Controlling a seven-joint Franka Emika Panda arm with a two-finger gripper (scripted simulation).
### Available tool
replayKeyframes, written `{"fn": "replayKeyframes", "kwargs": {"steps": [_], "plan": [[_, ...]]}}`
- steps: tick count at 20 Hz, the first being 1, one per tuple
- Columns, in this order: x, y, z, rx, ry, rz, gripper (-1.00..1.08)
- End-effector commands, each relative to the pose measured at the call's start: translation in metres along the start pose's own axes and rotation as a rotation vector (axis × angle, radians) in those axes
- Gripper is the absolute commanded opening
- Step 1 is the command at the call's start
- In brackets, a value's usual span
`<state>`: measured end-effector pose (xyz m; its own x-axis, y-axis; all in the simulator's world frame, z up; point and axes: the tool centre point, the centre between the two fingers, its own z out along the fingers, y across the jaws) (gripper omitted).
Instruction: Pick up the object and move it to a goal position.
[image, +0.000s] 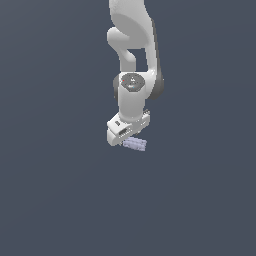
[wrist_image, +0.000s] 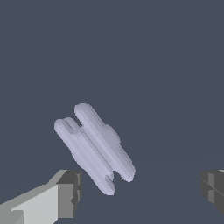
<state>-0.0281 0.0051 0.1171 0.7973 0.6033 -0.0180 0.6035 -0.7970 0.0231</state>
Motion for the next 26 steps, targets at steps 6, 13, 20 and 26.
{"fn": "replayKeyframes", "kwargs": {"steps": [6,13,20,26], "plan": [[-0.001,-0.014,0.014,0.006,0.005,-0.231,1.0],[-0.001,-0.027,0.024,0.012,0.013,-0.435,1.0],[-0.001,-0.037,0.031,0.015,0.021,-0.572,1.0],[-0.001,-0.041,0.034,0.017,0.024,-0.628,1.0]]}}
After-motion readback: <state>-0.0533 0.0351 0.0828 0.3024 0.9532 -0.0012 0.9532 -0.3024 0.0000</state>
